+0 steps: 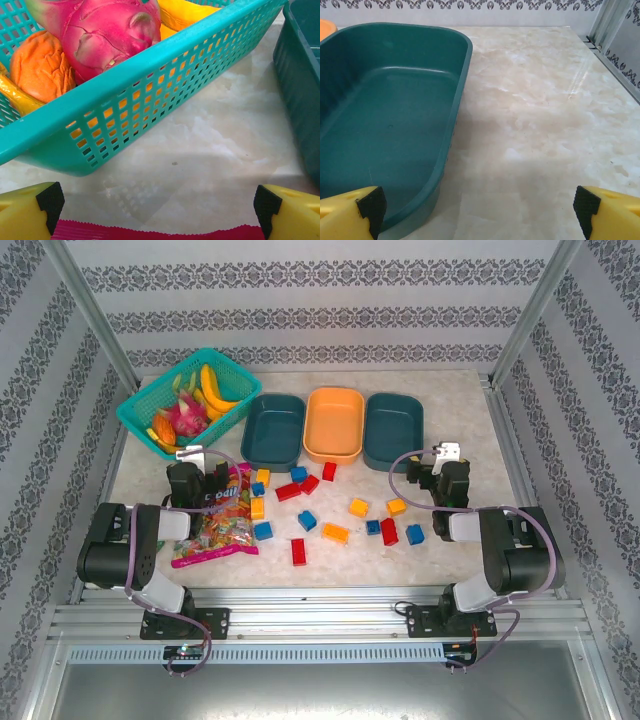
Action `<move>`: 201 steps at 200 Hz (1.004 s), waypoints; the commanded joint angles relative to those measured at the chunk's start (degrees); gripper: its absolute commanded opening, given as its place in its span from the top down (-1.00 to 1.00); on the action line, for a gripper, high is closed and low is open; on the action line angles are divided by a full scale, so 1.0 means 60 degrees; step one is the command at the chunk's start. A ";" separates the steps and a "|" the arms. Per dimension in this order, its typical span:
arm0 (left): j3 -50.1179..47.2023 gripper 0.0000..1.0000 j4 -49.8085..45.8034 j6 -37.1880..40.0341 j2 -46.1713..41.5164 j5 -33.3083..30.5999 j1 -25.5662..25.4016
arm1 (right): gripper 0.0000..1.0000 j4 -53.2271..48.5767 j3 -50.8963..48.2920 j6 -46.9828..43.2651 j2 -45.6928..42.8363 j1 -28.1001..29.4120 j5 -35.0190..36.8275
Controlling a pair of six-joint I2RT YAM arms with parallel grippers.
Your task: Sort the legos into containers by color
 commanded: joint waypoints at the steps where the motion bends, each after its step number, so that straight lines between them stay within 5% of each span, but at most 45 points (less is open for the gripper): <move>1: -0.0099 -1.00 0.0387 -0.0076 0.0004 -0.0130 -0.0079 | -0.95 0.0229 0.0119 0.0098 -0.0072 -0.0004 -0.0093; 139: -0.0156 -1.00 0.0461 -0.0051 -0.0055 -0.0051 -0.0079 | -0.95 0.0222 0.0126 0.0097 -0.0071 -0.0010 -0.0114; 201: 0.0529 -1.00 -0.3402 0.0027 -0.2912 -0.0736 -0.0688 | -0.95 -0.1991 0.0478 0.0196 -0.2020 0.0341 0.1547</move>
